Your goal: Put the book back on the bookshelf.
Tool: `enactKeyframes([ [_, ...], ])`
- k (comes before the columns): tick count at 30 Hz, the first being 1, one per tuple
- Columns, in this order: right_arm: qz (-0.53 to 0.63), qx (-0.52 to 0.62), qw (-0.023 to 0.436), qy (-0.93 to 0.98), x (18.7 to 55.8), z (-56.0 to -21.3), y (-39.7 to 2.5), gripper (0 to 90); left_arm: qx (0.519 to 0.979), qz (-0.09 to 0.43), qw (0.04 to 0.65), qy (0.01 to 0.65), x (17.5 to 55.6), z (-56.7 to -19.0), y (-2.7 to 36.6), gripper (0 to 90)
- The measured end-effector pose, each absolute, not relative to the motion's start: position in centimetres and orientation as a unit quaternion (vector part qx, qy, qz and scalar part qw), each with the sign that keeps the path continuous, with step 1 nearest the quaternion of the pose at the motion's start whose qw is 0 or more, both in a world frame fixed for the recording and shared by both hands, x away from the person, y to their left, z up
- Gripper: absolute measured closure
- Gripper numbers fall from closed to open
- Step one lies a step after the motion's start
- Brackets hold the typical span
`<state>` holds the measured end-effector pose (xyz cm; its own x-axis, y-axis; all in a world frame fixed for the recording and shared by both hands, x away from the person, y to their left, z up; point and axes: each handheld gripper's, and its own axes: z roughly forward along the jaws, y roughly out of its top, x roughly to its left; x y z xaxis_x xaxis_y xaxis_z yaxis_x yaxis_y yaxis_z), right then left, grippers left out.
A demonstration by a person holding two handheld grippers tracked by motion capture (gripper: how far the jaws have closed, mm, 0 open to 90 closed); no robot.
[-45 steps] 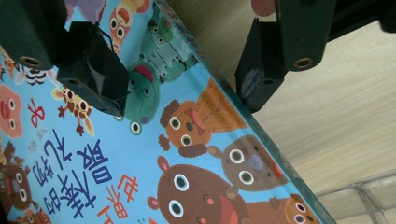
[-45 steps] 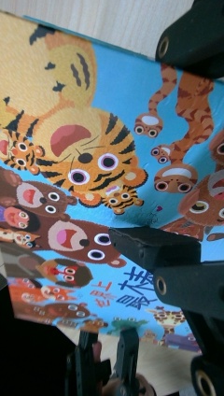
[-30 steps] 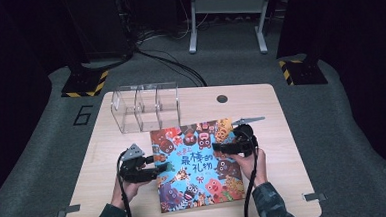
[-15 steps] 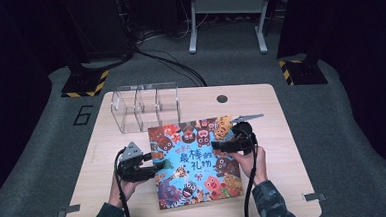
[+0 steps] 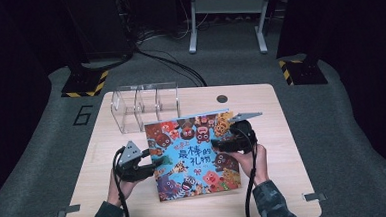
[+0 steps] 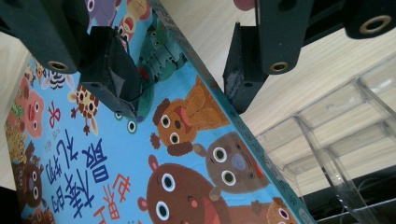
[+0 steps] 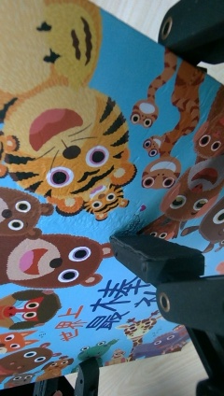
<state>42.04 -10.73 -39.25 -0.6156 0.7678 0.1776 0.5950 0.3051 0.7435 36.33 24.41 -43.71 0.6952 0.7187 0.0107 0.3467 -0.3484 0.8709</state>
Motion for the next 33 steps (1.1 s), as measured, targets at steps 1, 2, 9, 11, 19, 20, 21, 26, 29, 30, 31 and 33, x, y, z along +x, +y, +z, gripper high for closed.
enactKeyframes([
  [1,0.406,0.424,0.105,0.803,42.0,-39.1,-10.7,33.8,0.791,0.204,0.468,0.337,36.3,-43.8,24.3,48.1],
  [2,0.406,0.424,0.105,0.803,42.0,-39.1,-10.7,33.8,0.791,0.206,0.468,0.335,36.3,-43.7,24.4,48.1],
  [9,0.406,0.423,0.108,0.803,42.0,-38.8,-10.7,33.7,0.794,0.224,0.461,0.327,36.3,-43.4,24.3,48.7],
  [11,0.406,0.421,0.107,0.804,41.9,-38.7,-10.7,33.7,0.797,0.225,0.458,0.322,36.2,-43.2,24.3,48.8],
  [19,0.408,0.413,0.113,0.806,41.8,-38.3,-10.8,33.5,0.799,0.247,0.455,0.307,36.0,-42.8,24.2,50.0],
  [20,0.409,0.41,0.119,0.807,41.8,-38.2,-10.7,33.4,0.8,0.25,0.451,0.306,36.0,-42.8,24.3,50.2],
  [21,0.407,0.411,0.12,0.807,41.7,-38.2,-10.7,33.3,0.795,0.248,0.458,0.311,35.9,-42.8,24.2,50.2],
  [26,0.406,0.406,0.121,0.81,41.8,-38.1,-10.7,33.1,0.799,0.26,0.451,0.301,36.0,-42.6,24.2,50.4],
  [29,0.397,0.401,0.132,0.815,41.7,-38.0,-10.5,32.3,0.798,0.27,0.448,0.299,35.9,-42.5,24.1,50.7],
  [30,0.396,0.399,0.136,0.816,41.6,-37.9,-10.5,32.1,0.8,0.274,0.445,0.295,35.9,-42.4,24.2,50.9],
  [31,0.395,0.395,0.141,0.818,41.6,-37.9,-10.4,32.1,0.8,0.281,0.444,0.29,35.9,-42.4,24.2,51.3],
  [33,0.398,0.394,0.142,0.816,41.6,-37.9,-10.4,32.1,0.801,0.29,0.439,0.286,35.9,-42.3,24.1,51.5],
])
